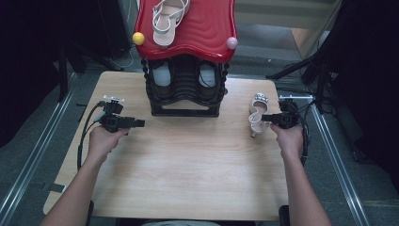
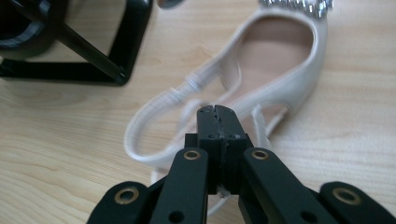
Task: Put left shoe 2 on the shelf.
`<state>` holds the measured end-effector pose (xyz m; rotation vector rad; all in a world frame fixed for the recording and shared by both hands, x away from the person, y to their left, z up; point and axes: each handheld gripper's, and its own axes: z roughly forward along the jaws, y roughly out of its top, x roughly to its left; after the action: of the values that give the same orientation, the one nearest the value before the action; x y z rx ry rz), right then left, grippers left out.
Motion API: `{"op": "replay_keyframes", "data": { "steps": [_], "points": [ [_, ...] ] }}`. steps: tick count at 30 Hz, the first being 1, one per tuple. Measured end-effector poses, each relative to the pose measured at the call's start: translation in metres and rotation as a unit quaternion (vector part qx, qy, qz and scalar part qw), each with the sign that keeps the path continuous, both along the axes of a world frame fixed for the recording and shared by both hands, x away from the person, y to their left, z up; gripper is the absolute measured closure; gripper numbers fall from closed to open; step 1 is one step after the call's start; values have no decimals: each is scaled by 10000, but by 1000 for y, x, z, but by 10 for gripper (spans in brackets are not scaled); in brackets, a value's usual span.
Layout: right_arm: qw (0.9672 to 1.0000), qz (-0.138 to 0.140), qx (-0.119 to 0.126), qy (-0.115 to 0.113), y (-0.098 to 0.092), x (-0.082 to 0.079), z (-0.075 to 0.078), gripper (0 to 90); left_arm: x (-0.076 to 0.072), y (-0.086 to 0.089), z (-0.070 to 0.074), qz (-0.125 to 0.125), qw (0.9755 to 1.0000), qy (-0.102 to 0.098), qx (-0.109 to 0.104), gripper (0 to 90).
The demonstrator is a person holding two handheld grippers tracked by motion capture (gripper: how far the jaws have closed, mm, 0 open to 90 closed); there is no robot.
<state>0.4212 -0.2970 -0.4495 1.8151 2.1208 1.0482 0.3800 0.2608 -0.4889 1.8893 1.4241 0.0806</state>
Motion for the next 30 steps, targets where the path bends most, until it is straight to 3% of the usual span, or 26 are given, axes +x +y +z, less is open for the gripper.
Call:
{"op": "replay_keyframes", "data": {
  "steps": [4,7,10,14,17,21,30],
  "points": [
    [9999,115,47,-112,12,2,17,900,0,-2,-1,-27,10000,12,13,398],
    [9997,242,10,-96,26,8,21,900,1,-2,-1,-41,10000,24,28,398],
    [9995,328,31,-35,39,16,17,900,1,-2,-2,-41,10000,30,30,398],
    [9993,299,-45,222,48,27,-1,900,2,0,-3,-33,10000,36,60,398],
    [9990,243,-44,370,48,31,-13,900,2,1,-3,-2,10000,41,46,398],
    [9991,151,20,400,40,32,-25,900,3,2,-6,7,10000,77,54,397],
    [9989,156,-76,434,22,20,-24,900,3,1,-6,29,9999,78,79,396]
  ]
}}
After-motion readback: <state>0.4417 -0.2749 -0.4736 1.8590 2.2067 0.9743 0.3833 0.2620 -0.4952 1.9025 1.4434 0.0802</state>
